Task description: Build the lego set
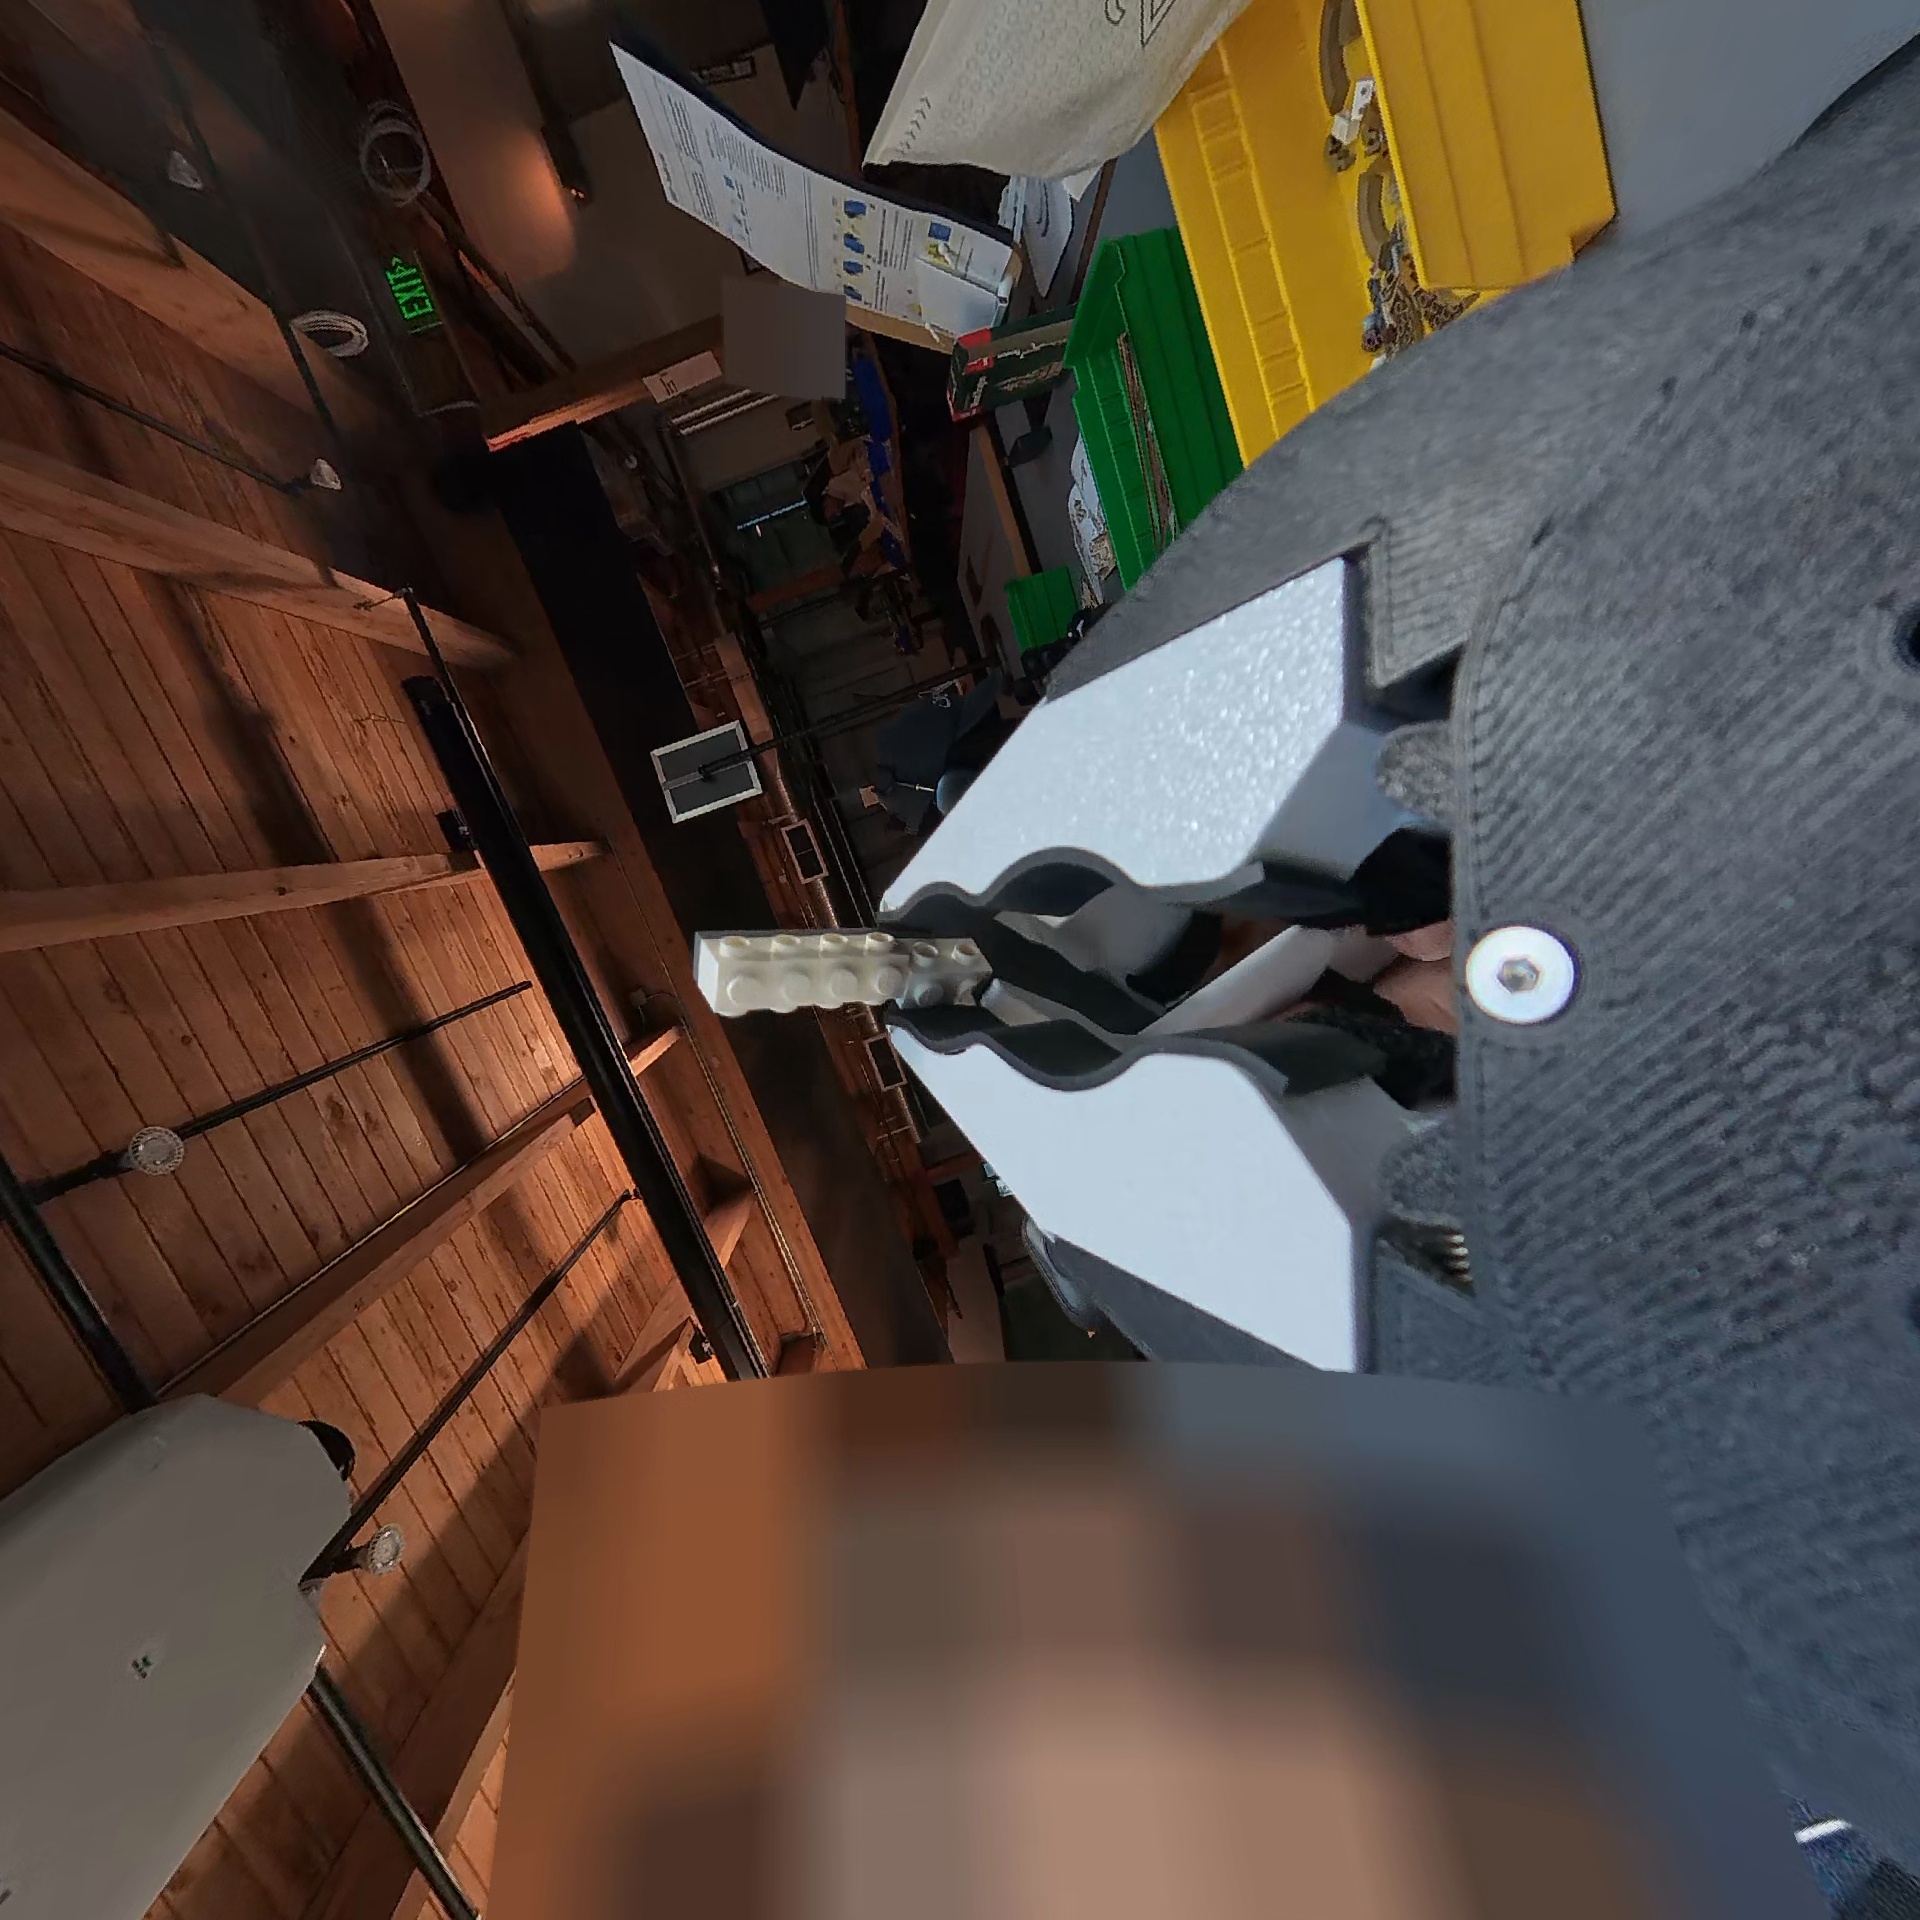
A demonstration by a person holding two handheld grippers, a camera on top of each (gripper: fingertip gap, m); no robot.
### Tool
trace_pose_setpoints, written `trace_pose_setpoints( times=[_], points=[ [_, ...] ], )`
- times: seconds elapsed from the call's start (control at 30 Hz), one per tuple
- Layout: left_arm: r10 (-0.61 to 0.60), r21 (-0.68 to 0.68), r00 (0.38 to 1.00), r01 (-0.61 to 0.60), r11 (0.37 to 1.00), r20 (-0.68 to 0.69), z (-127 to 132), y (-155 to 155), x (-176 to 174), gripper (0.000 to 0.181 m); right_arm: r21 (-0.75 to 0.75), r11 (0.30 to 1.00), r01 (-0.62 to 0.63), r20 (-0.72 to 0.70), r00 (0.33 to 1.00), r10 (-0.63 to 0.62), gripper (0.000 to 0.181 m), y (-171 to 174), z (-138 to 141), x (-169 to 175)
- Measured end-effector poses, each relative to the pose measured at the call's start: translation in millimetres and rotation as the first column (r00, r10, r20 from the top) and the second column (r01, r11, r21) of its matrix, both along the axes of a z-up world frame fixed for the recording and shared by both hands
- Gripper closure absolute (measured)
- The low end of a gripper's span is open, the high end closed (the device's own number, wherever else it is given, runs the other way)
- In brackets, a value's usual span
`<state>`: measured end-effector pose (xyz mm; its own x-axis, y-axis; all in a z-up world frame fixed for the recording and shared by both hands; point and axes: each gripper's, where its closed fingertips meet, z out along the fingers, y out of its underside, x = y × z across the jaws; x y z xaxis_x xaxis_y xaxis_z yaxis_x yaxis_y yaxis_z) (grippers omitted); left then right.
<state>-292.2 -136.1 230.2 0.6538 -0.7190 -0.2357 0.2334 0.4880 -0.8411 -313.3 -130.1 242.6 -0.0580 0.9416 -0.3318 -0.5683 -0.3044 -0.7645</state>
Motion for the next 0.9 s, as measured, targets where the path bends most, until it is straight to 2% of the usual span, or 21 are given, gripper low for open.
trace_pose_setpoints(
  times=[0.4,0.67,0.9],
  points=[
    [0.059,0.034,0.997,-0.057,0.998,-0.058,-8.7,12.9,1.6,0.168,-0.032,0.999,0.038,-0.064,0.997,-0.040,0.169,11.0,-7.6,2.3],
    [0.027,0.038,0.997,-0.024,0.999,-0.073,-13.8,16.9,-0.7,0.168,-0.022,0.997,0.072,-0.038,0.997,-0.073,0.168,14.1,-12.2,-0.4],
    [-0.066,-0.006,0.997,0.066,0.998,-0.043,-15.4,14.0,-6.1,0.168,-0.010,0.998,0.069,-0.017,0.997,-0.069,0.168,12.5,-14.2,-4.9]
  ],
)
